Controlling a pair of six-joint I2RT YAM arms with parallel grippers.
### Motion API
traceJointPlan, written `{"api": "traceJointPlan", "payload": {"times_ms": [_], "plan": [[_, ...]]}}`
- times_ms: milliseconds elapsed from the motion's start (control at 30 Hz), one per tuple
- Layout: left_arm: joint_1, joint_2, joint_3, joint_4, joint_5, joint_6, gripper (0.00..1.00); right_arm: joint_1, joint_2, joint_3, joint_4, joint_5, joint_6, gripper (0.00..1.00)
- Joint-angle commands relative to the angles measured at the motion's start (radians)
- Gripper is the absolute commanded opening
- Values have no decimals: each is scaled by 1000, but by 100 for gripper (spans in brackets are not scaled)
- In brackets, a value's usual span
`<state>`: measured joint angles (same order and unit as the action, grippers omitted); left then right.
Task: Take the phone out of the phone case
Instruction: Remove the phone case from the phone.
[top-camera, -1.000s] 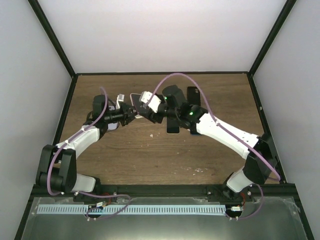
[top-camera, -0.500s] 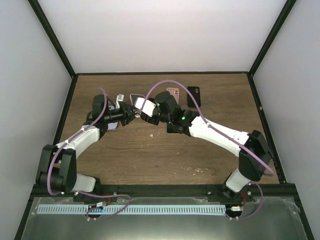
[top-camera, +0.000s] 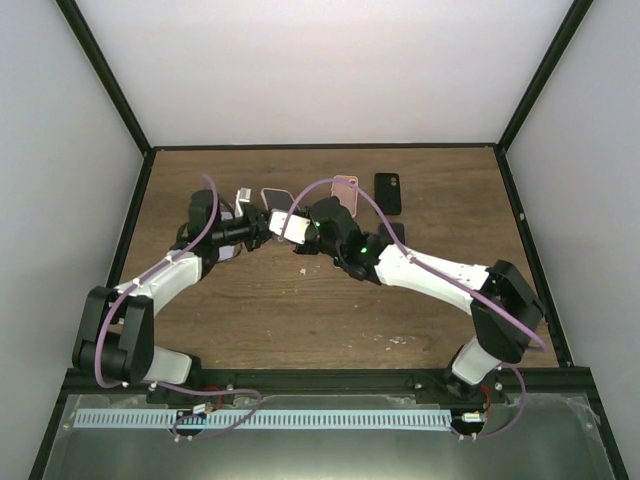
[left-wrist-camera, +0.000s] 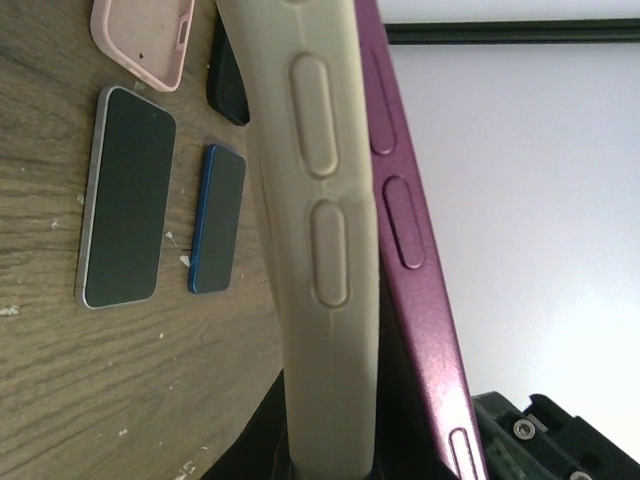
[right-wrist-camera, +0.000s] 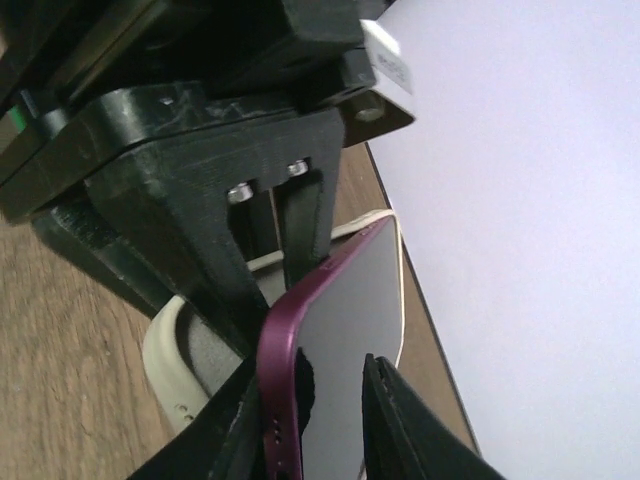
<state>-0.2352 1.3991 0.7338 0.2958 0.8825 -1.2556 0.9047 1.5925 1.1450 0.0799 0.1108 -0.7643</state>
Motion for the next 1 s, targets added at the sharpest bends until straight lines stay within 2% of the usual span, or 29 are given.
{"api": "traceJointPlan", "payload": {"times_ms": [0, 200, 667, 967], "plan": [[-46, -40, 25, 62, 120, 79, 0, -21, 20, 6, 18, 103, -37, 19], [-39, -44, 20, 10, 87, 123, 0, -21, -28, 57, -46, 69, 6, 1], [16, -9, 23, -158, -75, 259, 0, -21, -125, 98, -55, 64, 14, 1], [37, 49, 106, -296, -152, 439, 0, -42, -161, 116, -68, 90, -13, 1]]}}
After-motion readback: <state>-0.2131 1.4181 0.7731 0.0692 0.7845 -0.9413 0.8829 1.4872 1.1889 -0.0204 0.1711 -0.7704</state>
